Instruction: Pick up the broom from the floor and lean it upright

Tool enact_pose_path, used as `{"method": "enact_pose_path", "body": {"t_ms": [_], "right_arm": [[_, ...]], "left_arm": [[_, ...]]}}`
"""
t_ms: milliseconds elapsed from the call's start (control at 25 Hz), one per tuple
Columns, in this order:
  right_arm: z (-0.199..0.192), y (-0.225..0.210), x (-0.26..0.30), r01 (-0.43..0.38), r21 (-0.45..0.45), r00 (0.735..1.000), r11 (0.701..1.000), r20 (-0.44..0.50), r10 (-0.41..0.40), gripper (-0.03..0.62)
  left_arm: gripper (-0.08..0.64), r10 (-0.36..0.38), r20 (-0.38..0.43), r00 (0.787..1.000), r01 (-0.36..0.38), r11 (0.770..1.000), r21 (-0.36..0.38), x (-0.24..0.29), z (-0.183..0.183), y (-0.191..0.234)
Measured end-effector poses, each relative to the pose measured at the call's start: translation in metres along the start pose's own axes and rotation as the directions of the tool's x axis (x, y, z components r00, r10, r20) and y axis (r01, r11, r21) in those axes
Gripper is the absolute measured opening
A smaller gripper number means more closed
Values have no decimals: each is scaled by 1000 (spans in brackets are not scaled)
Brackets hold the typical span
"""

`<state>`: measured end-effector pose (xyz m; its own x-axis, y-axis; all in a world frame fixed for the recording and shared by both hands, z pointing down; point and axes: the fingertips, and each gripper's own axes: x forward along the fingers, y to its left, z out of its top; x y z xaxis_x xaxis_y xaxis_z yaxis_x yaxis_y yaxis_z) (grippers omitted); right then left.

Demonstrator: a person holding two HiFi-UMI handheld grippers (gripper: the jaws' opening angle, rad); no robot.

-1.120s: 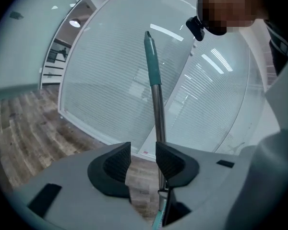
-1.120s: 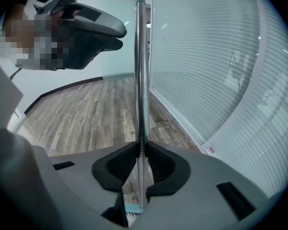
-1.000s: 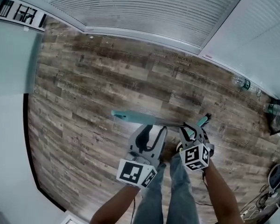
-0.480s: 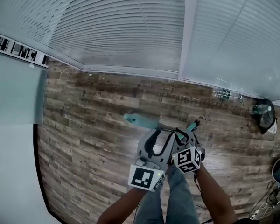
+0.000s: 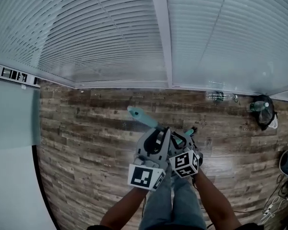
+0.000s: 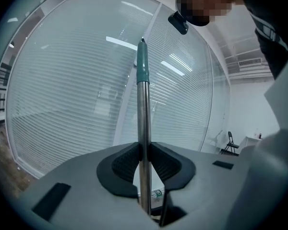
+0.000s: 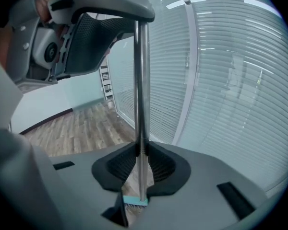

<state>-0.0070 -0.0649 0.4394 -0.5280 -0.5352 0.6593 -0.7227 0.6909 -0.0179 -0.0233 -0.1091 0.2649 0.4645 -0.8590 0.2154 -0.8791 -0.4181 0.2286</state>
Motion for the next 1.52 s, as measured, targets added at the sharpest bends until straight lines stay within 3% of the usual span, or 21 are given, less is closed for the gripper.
{"method": "enact_pose_path", "body": {"t_ms": [320,600,1080,1280,1520], "right_arm": [[10,-47,34,100,69,991,993,-92,-94,81],[19,-67,58,137,128,985,982,-126,-120,83],[-60,-133,106,129,218,977,967,-197,-86,83],[-103,-180,133,125,210,973,970,-215,-79,83],[-133,-220,155,148,250,964,957,-253,-83,83]], "left_arm": [[91,-152,-46,987,149,986,-73,65,1,29],[89,-237,-83,968,234,971,-51,99,1,38],[89,-327,-212,921,336,942,9,179,-77,-1],[89,-379,-255,889,413,906,92,221,-127,-23],[89,-430,-304,850,477,873,99,271,-160,-27]]}}
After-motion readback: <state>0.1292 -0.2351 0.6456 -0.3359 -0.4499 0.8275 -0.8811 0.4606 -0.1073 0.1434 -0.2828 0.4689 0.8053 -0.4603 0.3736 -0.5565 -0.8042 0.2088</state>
